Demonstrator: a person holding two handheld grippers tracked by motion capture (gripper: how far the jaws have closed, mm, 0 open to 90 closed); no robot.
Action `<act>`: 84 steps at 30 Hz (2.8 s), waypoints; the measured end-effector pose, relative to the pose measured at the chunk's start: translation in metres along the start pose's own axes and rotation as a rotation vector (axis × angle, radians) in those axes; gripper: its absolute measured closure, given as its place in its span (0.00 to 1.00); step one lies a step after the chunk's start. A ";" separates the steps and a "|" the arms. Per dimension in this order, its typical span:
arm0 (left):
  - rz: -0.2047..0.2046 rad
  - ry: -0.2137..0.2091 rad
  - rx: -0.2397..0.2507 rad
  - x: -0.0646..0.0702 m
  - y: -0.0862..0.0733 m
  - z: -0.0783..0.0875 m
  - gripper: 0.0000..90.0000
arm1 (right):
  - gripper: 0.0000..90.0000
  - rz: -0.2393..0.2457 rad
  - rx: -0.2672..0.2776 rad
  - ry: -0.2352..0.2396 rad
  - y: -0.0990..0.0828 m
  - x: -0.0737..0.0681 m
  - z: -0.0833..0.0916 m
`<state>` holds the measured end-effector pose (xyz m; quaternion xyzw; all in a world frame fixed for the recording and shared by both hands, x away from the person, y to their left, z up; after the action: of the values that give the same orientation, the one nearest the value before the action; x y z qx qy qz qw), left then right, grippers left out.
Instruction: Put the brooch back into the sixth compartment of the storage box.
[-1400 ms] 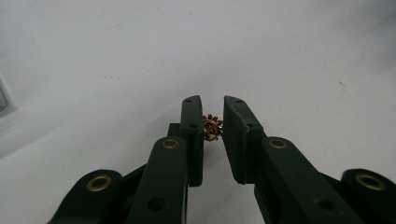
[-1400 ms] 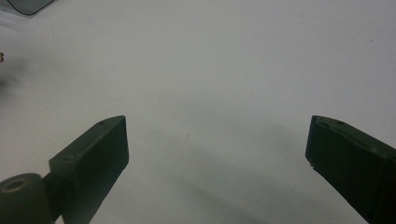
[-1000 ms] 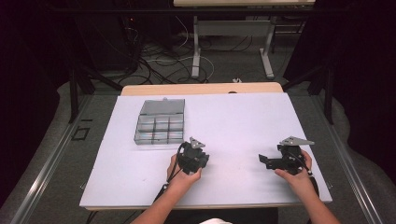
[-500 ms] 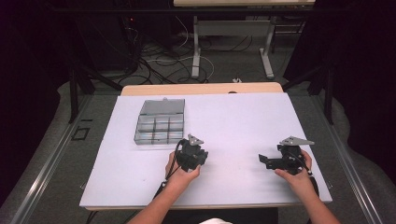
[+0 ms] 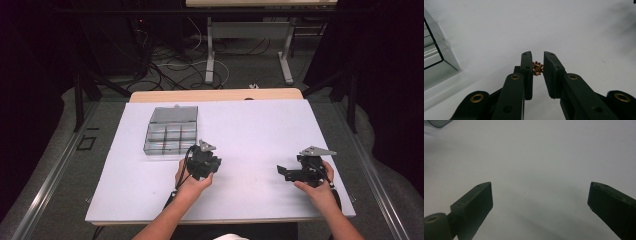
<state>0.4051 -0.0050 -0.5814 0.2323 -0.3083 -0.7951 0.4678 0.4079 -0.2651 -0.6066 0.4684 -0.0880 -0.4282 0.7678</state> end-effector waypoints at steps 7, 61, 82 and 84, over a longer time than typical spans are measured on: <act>0.007 0.009 0.007 -0.005 0.005 0.003 0.88 | 0.06 0.002 -0.002 -0.002 0.000 0.001 0.000; 0.144 0.050 0.021 -0.059 0.033 0.017 0.88 | 0.07 -0.001 -0.001 -0.006 0.000 0.001 0.001; 0.188 0.072 -0.024 -0.078 0.036 0.009 0.88 | 0.07 -0.006 -0.002 -0.004 -0.001 0.002 0.000; 0.193 0.076 -0.032 -0.080 0.035 0.007 0.88 | 0.07 -0.004 -0.003 -0.005 -0.001 0.002 0.000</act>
<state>0.4581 0.0549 -0.5450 0.2239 -0.2985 -0.7417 0.5574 0.4082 -0.2671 -0.6080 0.4666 -0.0884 -0.4309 0.7673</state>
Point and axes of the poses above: each handheld gripper's, and its own axes: z roughly backward along the jaws, y roughly out of its top, x roughly to its right, the point moved 10 cm from there along -z, roughly forward along the jaws, and after that the axes turned 15 degrees about y, right-handed, at the moved point
